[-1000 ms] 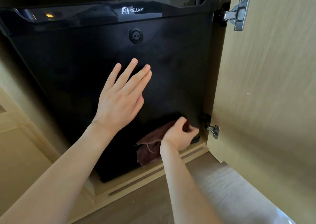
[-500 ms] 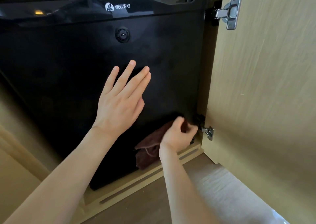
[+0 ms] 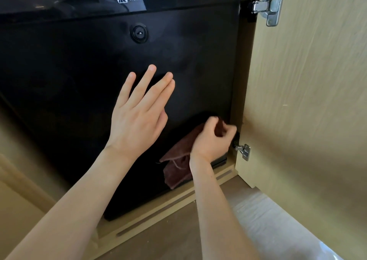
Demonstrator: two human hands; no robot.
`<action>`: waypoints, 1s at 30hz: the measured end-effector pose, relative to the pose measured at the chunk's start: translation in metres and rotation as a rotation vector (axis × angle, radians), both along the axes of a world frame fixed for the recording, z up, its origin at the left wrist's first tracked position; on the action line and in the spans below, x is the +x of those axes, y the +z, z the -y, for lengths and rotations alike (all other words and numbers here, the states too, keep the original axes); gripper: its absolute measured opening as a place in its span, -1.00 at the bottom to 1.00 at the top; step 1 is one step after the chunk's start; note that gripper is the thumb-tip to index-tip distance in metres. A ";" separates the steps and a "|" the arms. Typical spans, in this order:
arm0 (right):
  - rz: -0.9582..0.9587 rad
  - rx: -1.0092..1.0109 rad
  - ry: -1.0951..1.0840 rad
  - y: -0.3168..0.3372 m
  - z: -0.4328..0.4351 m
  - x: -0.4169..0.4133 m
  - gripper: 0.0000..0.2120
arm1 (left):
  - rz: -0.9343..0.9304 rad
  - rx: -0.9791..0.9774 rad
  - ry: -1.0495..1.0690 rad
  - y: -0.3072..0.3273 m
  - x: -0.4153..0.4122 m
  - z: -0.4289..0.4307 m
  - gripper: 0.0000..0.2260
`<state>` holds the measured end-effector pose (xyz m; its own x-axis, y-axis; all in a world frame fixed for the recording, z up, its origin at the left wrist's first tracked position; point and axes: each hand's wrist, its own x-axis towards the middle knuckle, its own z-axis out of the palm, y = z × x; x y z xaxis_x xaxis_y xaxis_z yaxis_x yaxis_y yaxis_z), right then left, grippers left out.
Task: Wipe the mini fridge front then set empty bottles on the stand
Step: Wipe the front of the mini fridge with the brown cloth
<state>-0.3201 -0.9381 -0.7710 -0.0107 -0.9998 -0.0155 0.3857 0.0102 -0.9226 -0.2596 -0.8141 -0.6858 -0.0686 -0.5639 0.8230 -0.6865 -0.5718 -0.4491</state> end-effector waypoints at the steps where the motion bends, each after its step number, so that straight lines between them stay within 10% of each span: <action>1: -0.030 0.108 0.018 -0.012 0.003 -0.004 -0.87 | 0.001 -0.004 0.002 0.000 0.000 0.000 -0.56; 4: -0.046 0.226 0.045 -0.016 0.009 -0.008 -0.84 | 0.023 -0.015 0.026 -0.001 0.000 0.003 -0.56; 11: 0.062 -0.394 0.024 0.069 0.001 0.004 -0.82 | 0.046 -0.035 0.040 -0.003 0.002 0.004 -0.55; 19: -0.041 0.236 0.041 -0.022 0.005 -0.013 -0.82 | 0.070 -0.106 0.098 0.002 0.003 -0.004 -0.47; 30: 0.129 -0.345 -0.049 0.066 0.015 0.006 -0.83 | 0.119 -0.138 0.083 -0.004 0.009 -0.001 -0.45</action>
<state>-0.3141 -0.9531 -0.7054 -0.0788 -0.9447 0.3182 0.4910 -0.3146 -0.8124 -0.2502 -0.8135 -0.6897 -0.1276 -0.4540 0.8818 -0.5812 -0.6862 -0.4374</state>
